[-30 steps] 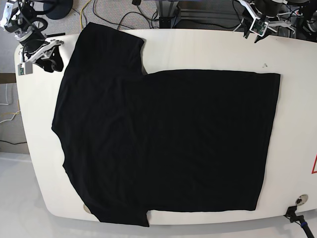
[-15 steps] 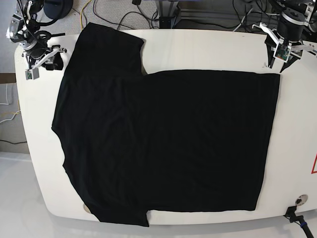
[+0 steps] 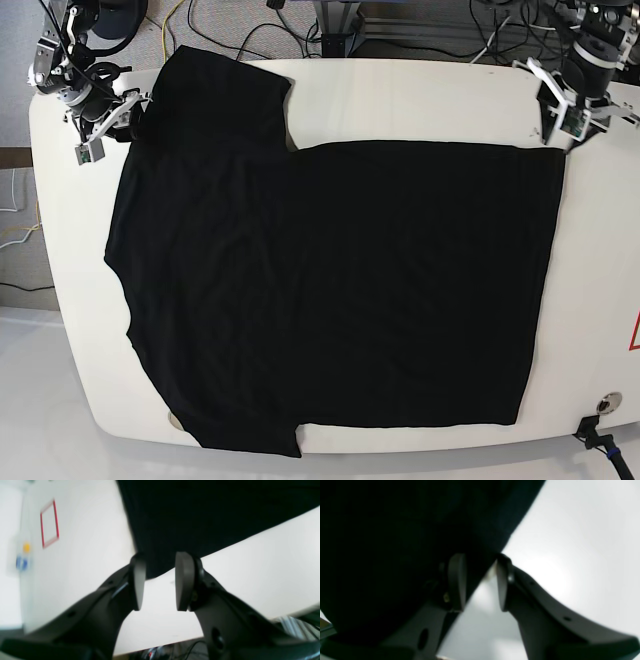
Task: Fold the T-shirt properly
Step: 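Move both grippers down to the shirt's shoulder corners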
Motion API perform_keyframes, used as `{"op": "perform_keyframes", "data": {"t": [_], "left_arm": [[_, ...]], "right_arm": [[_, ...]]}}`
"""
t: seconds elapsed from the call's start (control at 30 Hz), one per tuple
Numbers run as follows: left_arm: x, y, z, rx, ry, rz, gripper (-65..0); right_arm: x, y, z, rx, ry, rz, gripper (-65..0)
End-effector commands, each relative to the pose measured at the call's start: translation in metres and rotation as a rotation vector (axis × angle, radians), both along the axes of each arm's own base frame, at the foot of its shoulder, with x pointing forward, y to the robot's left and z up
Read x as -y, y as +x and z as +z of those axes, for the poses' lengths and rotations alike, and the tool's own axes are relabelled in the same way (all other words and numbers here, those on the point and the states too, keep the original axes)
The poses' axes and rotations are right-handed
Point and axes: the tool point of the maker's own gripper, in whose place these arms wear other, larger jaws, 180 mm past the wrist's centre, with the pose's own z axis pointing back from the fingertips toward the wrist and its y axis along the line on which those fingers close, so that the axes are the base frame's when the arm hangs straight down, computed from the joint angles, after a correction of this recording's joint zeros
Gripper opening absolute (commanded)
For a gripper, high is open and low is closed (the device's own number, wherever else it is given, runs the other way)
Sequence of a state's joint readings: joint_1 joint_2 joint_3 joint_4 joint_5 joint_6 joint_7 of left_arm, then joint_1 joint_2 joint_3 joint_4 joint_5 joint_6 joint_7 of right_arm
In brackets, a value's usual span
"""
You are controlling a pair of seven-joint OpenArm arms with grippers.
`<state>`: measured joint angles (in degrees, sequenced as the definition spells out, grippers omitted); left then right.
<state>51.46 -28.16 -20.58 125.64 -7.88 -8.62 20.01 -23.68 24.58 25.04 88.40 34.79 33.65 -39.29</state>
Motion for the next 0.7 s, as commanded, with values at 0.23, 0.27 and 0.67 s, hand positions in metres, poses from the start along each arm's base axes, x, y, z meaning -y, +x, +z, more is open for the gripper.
{"op": "perform_keyframes", "data": {"t": [0.23, 0.27, 0.67], "left_arm": [[-0.043, 0.045, -0.005, 0.060, 0.002, 0.122, -43.8], [-0.044, 0.048, -0.004, 0.067, -0.002, 0.125, -43.2], [-0.065, 0.056, -0.011, 0.064, -0.117, 0.198, -41.6]], "right_arm": [[-0.012, 0.011, 0.000, -0.004, 0.002, 0.036, -46.7], [-0.012, 0.010, 0.000, -0.003, 0.003, 0.034, -46.8], [-0.012, 0.018, 0.003, 0.005, -0.003, 0.050, -47.1]]}}
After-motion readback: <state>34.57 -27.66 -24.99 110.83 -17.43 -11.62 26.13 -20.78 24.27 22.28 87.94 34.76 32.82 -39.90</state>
